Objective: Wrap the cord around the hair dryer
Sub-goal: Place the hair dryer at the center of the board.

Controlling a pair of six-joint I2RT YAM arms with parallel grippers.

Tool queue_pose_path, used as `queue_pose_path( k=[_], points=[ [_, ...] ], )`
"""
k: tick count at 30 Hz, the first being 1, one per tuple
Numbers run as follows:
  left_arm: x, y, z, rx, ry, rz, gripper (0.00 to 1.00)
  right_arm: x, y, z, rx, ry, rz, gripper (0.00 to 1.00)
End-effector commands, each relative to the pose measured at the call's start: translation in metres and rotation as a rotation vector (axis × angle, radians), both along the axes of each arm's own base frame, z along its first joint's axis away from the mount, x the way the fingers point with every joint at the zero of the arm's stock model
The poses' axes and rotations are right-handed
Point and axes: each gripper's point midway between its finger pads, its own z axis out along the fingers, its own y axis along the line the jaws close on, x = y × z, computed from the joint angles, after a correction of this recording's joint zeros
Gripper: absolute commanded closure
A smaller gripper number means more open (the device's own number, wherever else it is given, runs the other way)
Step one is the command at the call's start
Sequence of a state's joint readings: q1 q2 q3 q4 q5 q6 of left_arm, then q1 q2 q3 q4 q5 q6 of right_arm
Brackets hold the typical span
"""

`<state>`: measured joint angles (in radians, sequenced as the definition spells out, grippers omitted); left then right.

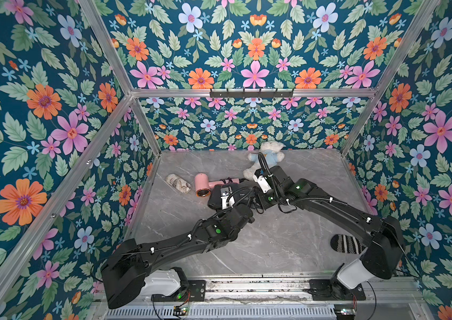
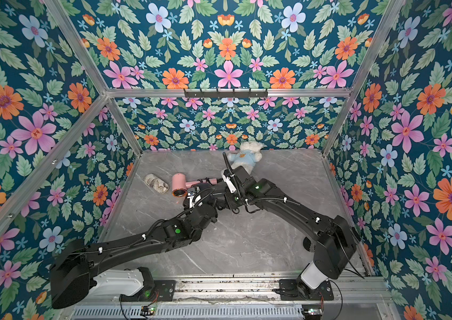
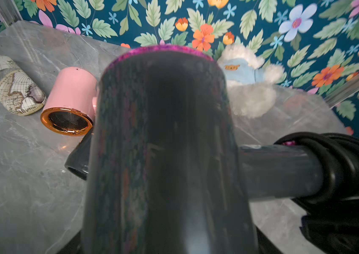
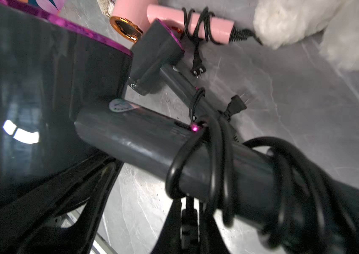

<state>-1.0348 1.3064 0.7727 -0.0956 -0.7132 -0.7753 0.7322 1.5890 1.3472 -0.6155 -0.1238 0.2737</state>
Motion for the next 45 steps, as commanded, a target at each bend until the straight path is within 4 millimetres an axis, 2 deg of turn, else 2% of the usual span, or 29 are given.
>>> queue_pose_path(
  k=[1,6,10,17,22,25,30,32,34,35,39,45],
  points=[
    [-0.011,0.002,-0.033,0.159,0.097,-0.096,1.0,-0.003,0.01,-0.003,0.087,0.064,-0.029,1.0],
    [-0.021,0.0,-0.072,0.201,0.2,-0.136,1.0,-0.006,0.001,-0.034,0.049,0.135,-0.077,1.0],
    [-0.027,-0.001,-0.098,0.168,0.248,-0.133,1.0,-0.007,-0.011,-0.061,0.024,0.191,-0.136,1.0],
    [-0.038,-0.011,-0.139,0.138,0.322,-0.177,1.0,-0.016,-0.037,-0.091,-0.079,0.238,-0.21,1.0],
    [-0.045,-0.026,-0.15,0.175,0.345,-0.225,1.0,-0.029,-0.049,-0.109,-0.114,0.286,-0.241,1.0],
    [-0.047,-0.029,-0.157,0.203,0.363,-0.224,1.0,-0.034,-0.055,-0.117,-0.133,0.297,-0.25,1.0],
    [-0.049,-0.034,-0.158,0.21,0.392,-0.22,1.0,-0.039,-0.06,-0.121,-0.164,0.313,-0.24,1.0],
    [-0.05,-0.034,-0.159,0.215,0.401,-0.216,0.91,-0.04,-0.064,-0.123,-0.184,0.314,-0.247,0.96],
    [-0.052,-0.035,-0.162,0.217,0.417,-0.221,0.76,-0.042,-0.066,-0.125,-0.191,0.319,-0.25,0.89],
    [-0.054,-0.036,-0.164,0.216,0.427,-0.227,0.67,-0.044,-0.067,-0.135,-0.209,0.339,-0.251,0.86],
    [-0.057,-0.039,-0.164,0.215,0.436,-0.246,0.43,-0.047,-0.069,-0.144,-0.225,0.365,-0.253,0.76],
    [-0.056,-0.049,-0.148,0.215,0.42,-0.294,0.09,-0.051,-0.071,-0.143,-0.234,0.371,-0.251,0.67]
  ],
)
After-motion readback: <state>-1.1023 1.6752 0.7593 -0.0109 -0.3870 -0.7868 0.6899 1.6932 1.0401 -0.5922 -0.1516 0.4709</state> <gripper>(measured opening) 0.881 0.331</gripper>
